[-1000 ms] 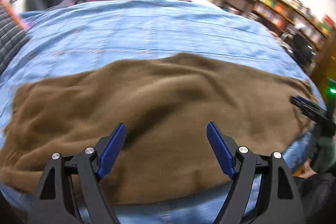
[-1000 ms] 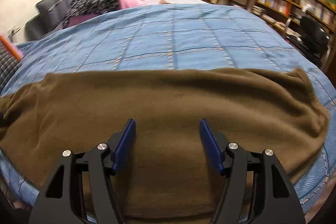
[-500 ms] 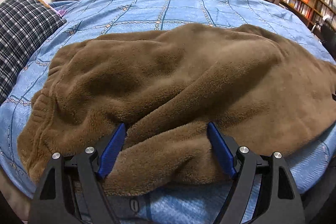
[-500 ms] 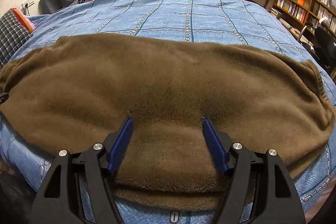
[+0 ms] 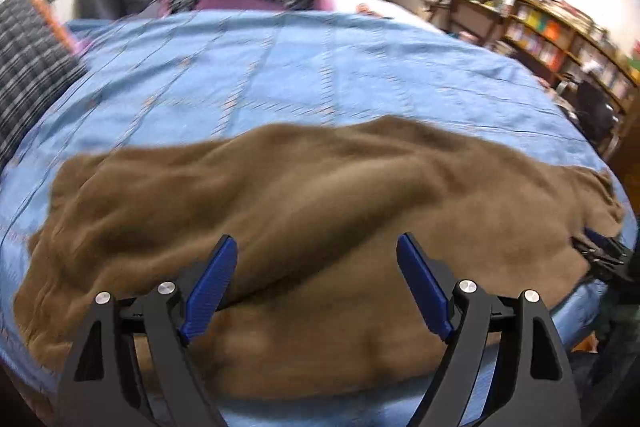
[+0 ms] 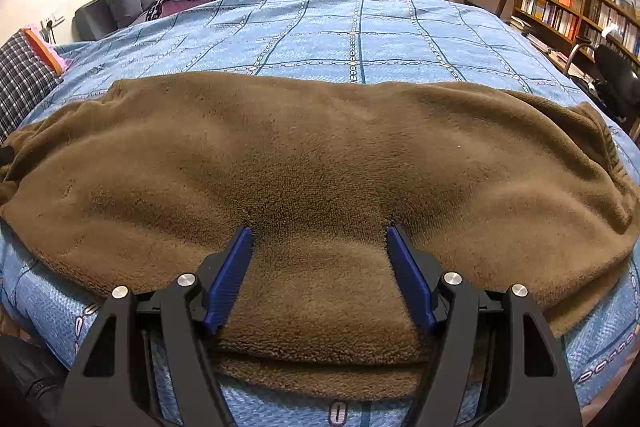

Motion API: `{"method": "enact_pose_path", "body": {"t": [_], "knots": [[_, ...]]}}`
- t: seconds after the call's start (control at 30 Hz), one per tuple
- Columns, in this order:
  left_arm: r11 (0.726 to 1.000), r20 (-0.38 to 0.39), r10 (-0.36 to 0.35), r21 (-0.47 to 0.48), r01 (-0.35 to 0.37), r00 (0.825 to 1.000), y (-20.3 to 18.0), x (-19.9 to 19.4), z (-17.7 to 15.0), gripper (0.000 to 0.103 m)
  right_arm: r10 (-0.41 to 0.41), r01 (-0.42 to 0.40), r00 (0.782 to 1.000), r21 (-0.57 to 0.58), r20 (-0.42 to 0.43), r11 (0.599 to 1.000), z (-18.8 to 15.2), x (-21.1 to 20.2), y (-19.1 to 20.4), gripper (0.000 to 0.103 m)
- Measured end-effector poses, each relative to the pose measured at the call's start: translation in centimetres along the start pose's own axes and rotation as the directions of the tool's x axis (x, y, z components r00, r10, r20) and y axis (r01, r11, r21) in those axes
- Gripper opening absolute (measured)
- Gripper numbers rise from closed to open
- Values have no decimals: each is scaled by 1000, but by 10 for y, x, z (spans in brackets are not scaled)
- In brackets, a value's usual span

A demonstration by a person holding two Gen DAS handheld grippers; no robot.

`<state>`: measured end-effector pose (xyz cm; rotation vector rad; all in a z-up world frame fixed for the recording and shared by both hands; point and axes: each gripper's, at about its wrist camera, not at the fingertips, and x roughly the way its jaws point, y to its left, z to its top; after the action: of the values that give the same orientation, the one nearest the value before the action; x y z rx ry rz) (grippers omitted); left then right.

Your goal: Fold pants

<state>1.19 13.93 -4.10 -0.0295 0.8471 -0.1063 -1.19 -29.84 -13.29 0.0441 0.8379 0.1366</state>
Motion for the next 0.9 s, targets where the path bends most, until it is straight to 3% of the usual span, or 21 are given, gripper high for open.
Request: {"method": "enact_pose_path", "body": {"t": [0.37, 0.5, 0.57, 0.7, 0.9], "knots": [[969, -17, -200, 143, 200, 980, -110, 29, 27, 82, 89, -95, 994, 98, 55, 991, 0, -27, -18, 77], [954, -36, -236, 184, 239, 971, -142, 38, 31, 82, 37, -57, 992, 176, 118, 983, 1, -48, -41, 81], [946, -55, -250, 197, 256, 967, -154, 45, 31, 82, -29, -8, 989, 250, 145, 968, 0, -58, -61, 84], [930, -90, -262, 244, 277, 961, -179, 56, 24, 82, -183, 106, 971, 415, 152, 904, -10, -71, -111, 88], [900, -148, -266, 316, 300, 953, -206, 69, 8, 82, -236, 116, 965, 615, 117, 780, -28, -74, -171, 88]]}}
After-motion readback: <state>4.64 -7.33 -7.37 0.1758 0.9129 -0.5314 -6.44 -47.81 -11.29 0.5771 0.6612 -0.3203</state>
